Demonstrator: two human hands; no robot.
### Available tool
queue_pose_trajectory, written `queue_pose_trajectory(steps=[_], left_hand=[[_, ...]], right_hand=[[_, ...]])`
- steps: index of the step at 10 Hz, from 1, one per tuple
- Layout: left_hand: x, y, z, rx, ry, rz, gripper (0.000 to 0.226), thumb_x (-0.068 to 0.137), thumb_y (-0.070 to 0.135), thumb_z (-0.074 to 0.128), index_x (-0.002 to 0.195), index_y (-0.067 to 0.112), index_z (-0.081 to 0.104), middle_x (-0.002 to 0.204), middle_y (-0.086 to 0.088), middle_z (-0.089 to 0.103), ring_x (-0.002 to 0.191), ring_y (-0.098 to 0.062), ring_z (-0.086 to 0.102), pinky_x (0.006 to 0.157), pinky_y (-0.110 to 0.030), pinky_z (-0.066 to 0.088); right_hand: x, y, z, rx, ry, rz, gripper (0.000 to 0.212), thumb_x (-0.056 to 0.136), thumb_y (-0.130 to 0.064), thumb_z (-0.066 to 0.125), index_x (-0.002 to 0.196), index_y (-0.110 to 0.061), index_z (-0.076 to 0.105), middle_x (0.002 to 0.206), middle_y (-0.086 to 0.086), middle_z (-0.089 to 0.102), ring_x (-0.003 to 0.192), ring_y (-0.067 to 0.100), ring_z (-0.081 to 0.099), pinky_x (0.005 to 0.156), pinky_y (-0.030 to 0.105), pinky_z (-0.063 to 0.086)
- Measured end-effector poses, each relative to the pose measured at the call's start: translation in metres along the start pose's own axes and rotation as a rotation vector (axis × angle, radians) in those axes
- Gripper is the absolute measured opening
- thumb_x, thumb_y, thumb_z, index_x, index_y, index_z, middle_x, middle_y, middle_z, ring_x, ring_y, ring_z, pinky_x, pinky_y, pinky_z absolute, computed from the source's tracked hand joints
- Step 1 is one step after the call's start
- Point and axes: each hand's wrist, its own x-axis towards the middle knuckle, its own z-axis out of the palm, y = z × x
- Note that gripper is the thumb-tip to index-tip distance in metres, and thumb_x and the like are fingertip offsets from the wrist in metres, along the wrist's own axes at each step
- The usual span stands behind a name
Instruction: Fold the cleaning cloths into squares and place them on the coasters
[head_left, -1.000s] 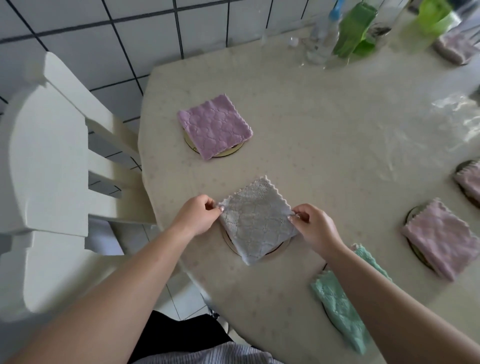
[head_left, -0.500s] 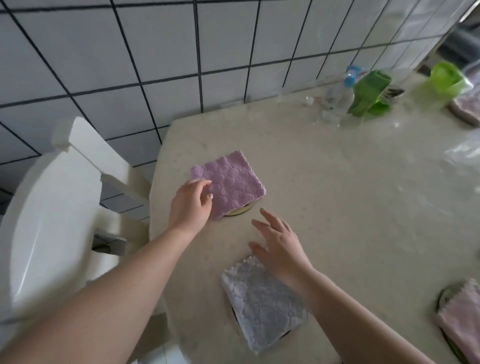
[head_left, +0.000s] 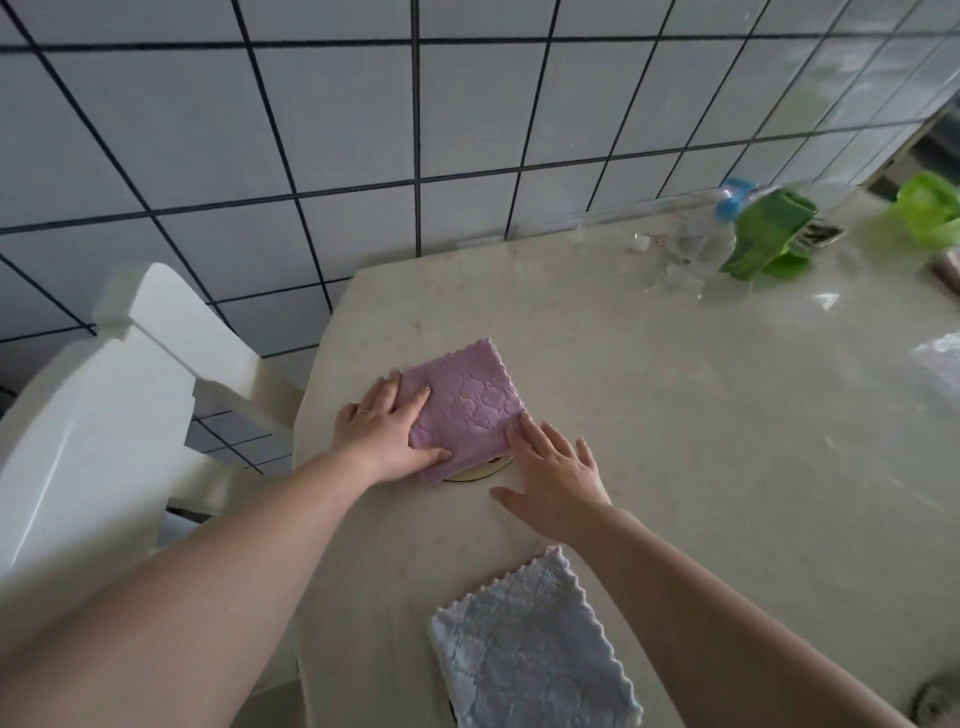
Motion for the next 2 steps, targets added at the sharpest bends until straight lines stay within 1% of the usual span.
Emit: queue_pose_trajectory(steps=[1, 2], left_hand=[[-0.003, 0.006, -0.009, -0.078, 0.017, -0.036, 0.094, 0.073, 0.065, 0.059, 0.146, 0.035, 0.007, 0.157, -0.005, -0.007, 0.144, -0.021, 0.001, 0.113, -0.041, 0.015], [-0.009, 0.012, -0.001, -0.33, 0.289, -0.068, 0.078, 0.08, 0.045, 0.063, 0.144, 0.025, 0.024, 0.153, -0.01, 0.022, 0.138, -0.026, 0.023, 0.11, -0.041, 0.028]], right_hand=[[-0.005, -0.001, -0.013, 0.095, 0.057, 0.033, 0.074, 0.088, -0.053, 0.045, 0.147, -0.026, 0.011, 0.157, -0.004, 0.003, 0.144, 0.018, 0.001, 0.116, 0.044, 0.004], [-0.019, 0.004, -0.032, 0.144, 0.13, 0.032, 0.071, 0.089, -0.052, 0.045, 0.147, -0.029, 0.01, 0.157, -0.001, 0.005, 0.144, 0.017, 0.003, 0.116, 0.041, 0.005]])
